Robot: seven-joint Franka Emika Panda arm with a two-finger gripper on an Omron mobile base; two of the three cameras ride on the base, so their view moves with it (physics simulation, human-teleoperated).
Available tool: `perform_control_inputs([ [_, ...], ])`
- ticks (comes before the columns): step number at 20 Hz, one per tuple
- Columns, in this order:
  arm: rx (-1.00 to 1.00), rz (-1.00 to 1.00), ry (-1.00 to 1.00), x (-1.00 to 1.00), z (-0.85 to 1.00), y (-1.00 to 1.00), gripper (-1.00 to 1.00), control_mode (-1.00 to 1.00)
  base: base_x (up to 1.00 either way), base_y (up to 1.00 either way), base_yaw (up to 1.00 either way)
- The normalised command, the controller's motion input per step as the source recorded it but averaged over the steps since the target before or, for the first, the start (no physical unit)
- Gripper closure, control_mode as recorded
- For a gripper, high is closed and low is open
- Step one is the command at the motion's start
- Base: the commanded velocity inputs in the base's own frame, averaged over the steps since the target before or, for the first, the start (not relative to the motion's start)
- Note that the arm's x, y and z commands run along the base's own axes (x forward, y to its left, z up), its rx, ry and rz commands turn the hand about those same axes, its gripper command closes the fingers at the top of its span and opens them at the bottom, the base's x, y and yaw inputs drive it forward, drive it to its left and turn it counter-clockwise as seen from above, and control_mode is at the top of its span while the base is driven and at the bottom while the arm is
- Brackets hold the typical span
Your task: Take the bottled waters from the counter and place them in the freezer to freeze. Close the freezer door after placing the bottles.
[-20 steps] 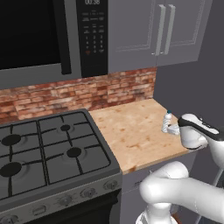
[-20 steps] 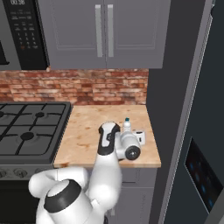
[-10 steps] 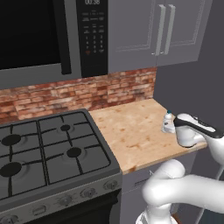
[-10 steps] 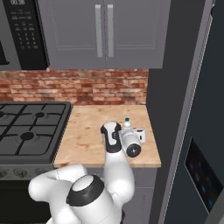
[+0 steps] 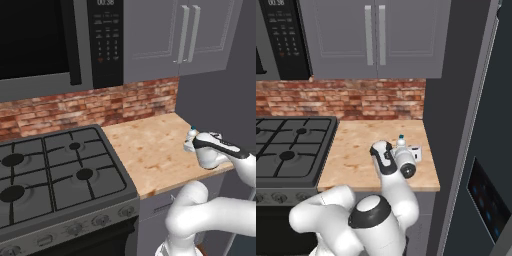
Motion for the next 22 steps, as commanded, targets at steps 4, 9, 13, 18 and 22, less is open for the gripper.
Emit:
perform_control_inputs([
  [4,0.00,0.00,0.00,0.25,0.00,0.00,-1.00,-1.00,0.00,0.00,0.00],
  [9,0.00,0.00,0.00,0.22,0.00,0.00,-1.00,-1.00,0.00,0.00,0.00],
  [13,0.00,0.00,0.00,0.00,0.00,0.00,-1.00,-1.00,0.00,0.00,0.00],
  [18,0.00,0.01,0.00,0.00,0.00,0.00,-1.00,-1.00,0.00,0.00,0.00],
  [22,0.00,0.01,0.00,0.00,0.00,0.00,1.00,-1.00,0.00,0.00,0.00],
])
